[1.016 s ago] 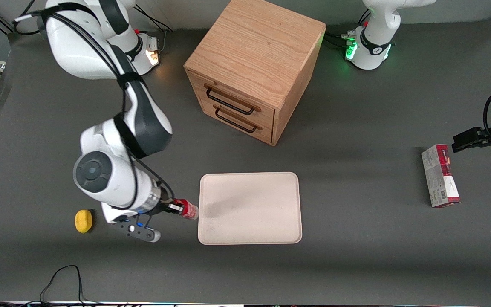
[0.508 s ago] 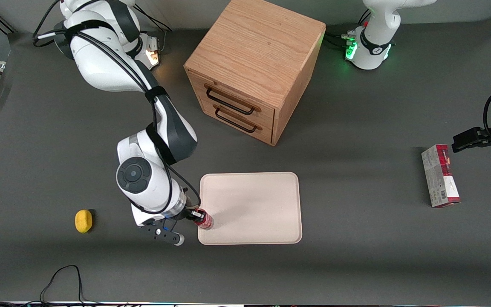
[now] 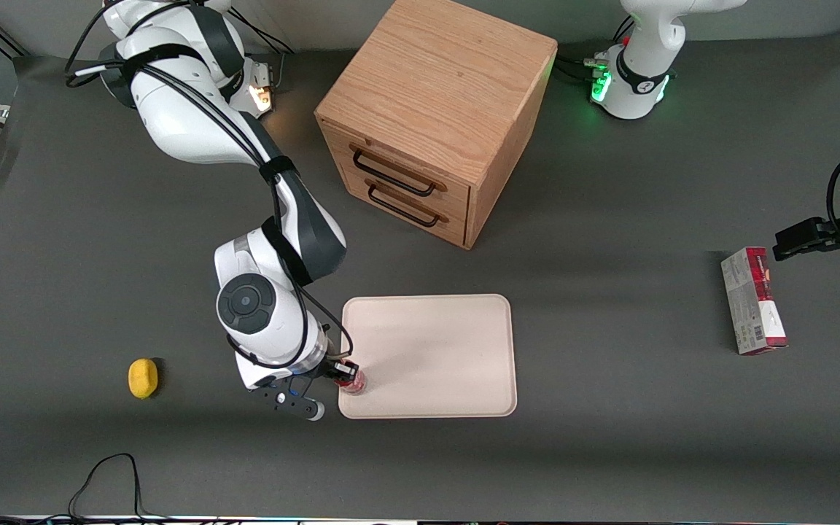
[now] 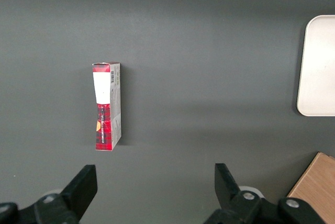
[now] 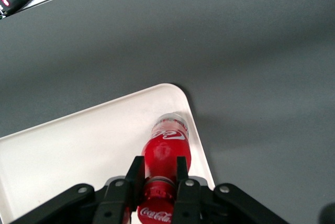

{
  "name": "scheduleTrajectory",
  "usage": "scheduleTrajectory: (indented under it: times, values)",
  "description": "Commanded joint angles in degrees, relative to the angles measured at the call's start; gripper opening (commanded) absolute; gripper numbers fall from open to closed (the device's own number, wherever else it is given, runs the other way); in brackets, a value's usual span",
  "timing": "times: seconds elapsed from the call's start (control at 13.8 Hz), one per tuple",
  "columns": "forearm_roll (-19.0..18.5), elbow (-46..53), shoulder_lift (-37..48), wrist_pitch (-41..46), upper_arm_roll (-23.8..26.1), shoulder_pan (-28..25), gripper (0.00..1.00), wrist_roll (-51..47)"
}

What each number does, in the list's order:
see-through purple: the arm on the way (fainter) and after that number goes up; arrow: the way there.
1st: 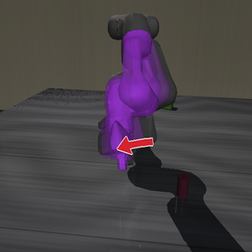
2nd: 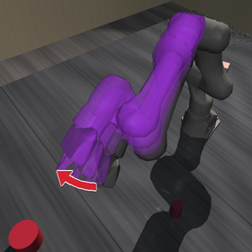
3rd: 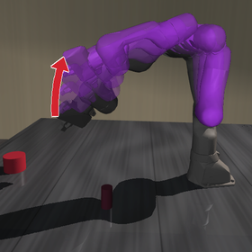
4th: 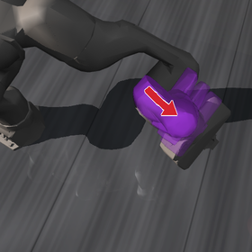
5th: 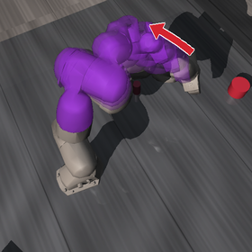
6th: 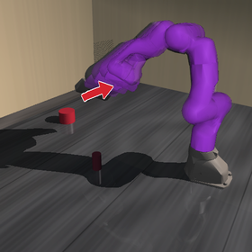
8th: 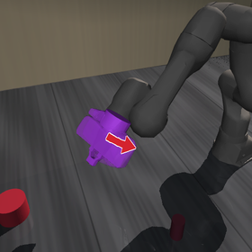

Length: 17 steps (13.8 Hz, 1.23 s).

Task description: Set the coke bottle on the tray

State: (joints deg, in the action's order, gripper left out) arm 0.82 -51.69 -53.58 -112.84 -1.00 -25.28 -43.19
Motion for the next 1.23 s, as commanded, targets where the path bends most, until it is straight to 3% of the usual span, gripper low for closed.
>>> scheduleTrajectory:
  times: [0.0,0.07,0.15,0.22,0.29,0.65,0.8,1.16]
  values:
    - [-1.35,2.64,-1.44,-0.45,-0.41,-0.91,0.0,-1.98]
    - [-1.35,2.64,-1.44,-0.62,-0.41,-0.91,0.0,-1.98]
    - [-1.35,2.56,-1.44,-0.71,-0.41,-0.91,0.16,-1.98]
    - [-1.35,2.56,-1.44,-0.71,-0.41,-0.91,0.7,-1.9]
    - [-1.79,2.56,-1.44,-0.97,-0.41,-0.91,1.0,-1.9]
    - [-1.97,2.47,0.05,0.16,-0.41,-0.74,1.0,-1.64]
    - [-1.88,-0.59,4.6,6.46,-0.5,-0.13,1.0,0.03]
    - [2.07,-29.73,29.27,8.08,-0.85,7.24,1.0,21.51]
